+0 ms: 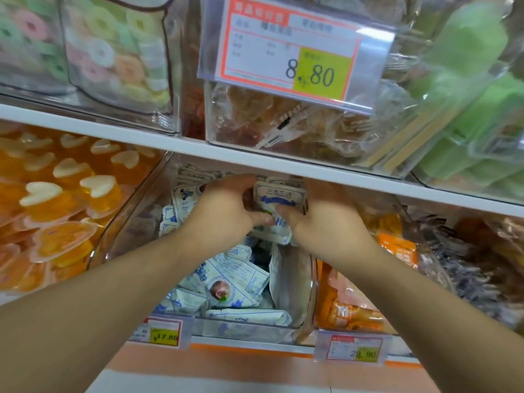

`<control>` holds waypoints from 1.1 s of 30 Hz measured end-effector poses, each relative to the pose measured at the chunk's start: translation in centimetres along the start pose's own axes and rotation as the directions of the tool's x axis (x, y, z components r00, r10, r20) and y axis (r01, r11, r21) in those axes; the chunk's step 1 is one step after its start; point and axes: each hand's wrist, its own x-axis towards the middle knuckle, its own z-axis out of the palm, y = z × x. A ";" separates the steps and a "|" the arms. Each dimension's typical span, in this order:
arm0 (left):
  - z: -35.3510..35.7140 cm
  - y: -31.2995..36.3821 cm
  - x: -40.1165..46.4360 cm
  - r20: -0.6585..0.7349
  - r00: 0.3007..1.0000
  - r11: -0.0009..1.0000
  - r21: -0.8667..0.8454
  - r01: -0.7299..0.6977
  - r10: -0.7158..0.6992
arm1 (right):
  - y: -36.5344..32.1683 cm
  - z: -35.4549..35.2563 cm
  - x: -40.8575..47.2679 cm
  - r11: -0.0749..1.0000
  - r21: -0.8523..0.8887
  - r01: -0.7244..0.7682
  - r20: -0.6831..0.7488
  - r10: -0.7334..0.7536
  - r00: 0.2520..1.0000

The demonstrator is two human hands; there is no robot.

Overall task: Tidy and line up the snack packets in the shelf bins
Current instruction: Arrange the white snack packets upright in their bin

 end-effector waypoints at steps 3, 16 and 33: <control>0.6 0.2 0.5 -0.038 0.999 0.998 0.056 0.006 -0.004 | 0.6 0.4 -0.6 1.000 -0.024 0.012 0.005 -0.012 1.000; -0.2 -0.6 -0.9 0.173 0.980 0.977 0.205 0.059 -0.095 | 0.7 -0.7 0.5 0.973 -0.204 0.112 0.151 -0.081 0.985; -0.4 -0.2 -0.9 0.079 0.989 0.961 0.258 0.102 -0.126 | -0.6 -0.6 3.0 0.922 -0.349 0.168 0.239 -0.086 0.967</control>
